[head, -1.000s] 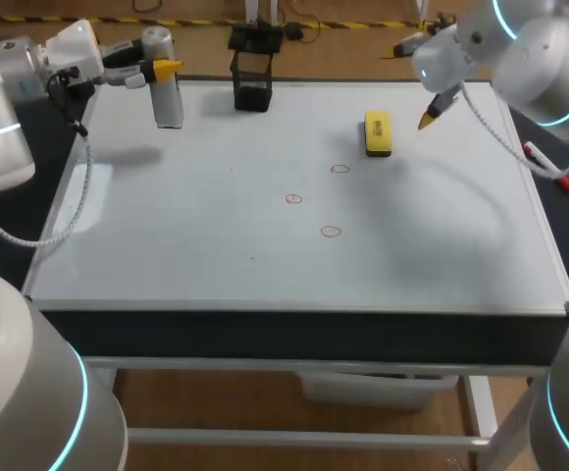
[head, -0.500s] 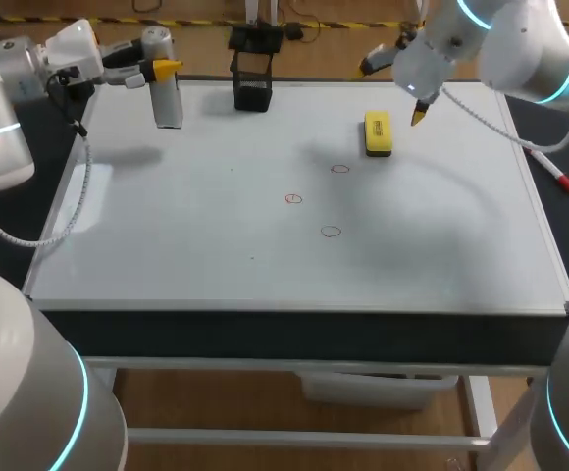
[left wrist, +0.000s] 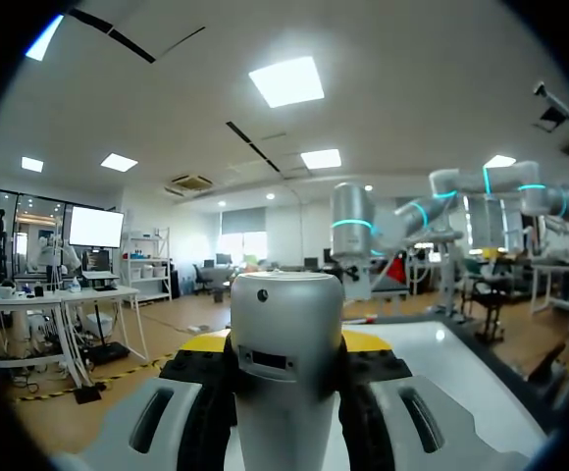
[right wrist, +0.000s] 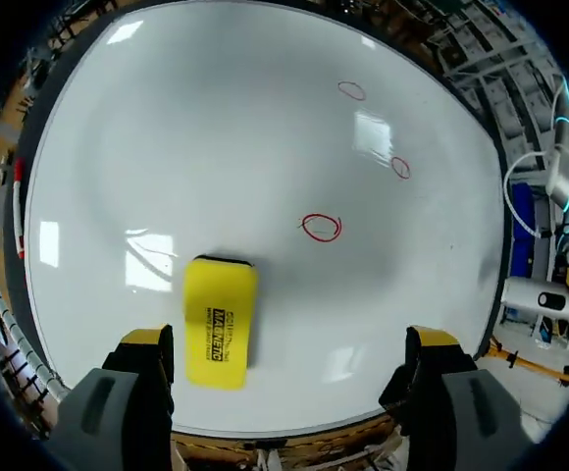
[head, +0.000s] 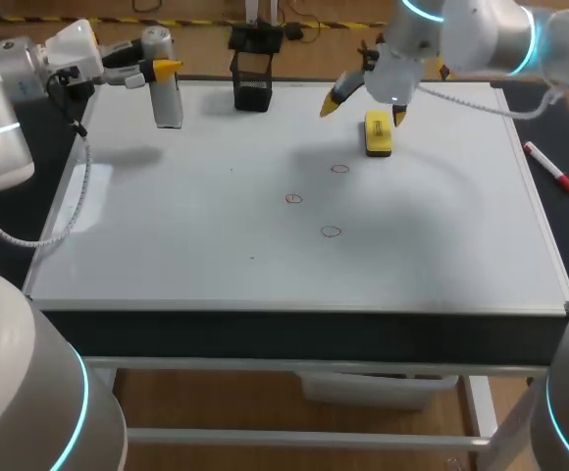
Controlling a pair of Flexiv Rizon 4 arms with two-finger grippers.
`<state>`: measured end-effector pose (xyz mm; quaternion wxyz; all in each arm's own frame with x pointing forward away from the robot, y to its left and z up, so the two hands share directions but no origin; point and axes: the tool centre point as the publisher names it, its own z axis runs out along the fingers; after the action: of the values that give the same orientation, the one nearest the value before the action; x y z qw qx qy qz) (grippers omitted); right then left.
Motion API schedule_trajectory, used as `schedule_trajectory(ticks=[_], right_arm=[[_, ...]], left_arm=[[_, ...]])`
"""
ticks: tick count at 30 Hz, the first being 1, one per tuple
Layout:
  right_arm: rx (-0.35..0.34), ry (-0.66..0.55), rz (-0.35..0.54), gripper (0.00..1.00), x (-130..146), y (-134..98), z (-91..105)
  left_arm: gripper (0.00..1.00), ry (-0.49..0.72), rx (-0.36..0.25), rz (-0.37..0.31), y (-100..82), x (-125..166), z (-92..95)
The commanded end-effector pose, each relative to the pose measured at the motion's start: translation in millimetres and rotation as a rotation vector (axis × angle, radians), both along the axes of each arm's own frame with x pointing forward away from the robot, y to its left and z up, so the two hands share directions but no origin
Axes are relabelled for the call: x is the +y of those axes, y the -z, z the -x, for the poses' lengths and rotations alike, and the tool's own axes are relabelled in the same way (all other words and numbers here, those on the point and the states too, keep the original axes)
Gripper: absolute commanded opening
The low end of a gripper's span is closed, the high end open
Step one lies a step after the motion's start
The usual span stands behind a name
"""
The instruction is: Pick up the inspection probe, press it on each red-marked spot on the whiteboard one by one, put down the probe, pick up the eraser, and wipe off all the red marks.
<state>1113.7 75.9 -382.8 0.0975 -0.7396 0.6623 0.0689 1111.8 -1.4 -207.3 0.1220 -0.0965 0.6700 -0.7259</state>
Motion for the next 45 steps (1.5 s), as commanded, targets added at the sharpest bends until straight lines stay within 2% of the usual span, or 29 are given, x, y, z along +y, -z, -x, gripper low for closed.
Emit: schedule_trajectory(ticks=[1, 6, 12, 18, 28, 45], right_arm=[[0.035, -0.182, 0.282, 1.0, 2.3, -3.2, -7.6], [0.045, -0.143, 0.325, 1.0, -5.1, -0.8, -10.8], [0.069, -0.008, 0.346, 1.0, -16.1, 4.5, -10.4], [0.081, 0.036, 0.316, 1.0, -21.4, 7.8, -4.9], [0.11, 0.105, 0.203, 1.0, -36.2, 21.1, 3.9], [0.086, 0.128, 0.207, 1.0, -45.8, 31.7, 5.6]], left_arm=[[0.0, -0.002, -0.004, 0.002, 0.0, -0.4, 0.5], [0.0, -0.002, -0.004, 0.002, 0.0, -0.4, 0.5], [0.0, -0.002, -0.004, 0.002, 0.0, -0.4, 0.5], [0.0, -0.002, -0.004, 0.002, 0.0, -0.4, 0.5], [0.0, -0.002, -0.004, 0.002, 0.0, -0.4, 0.5], [0.0, -0.002, -0.004, 0.002, 0.0, -0.4, 0.5]])
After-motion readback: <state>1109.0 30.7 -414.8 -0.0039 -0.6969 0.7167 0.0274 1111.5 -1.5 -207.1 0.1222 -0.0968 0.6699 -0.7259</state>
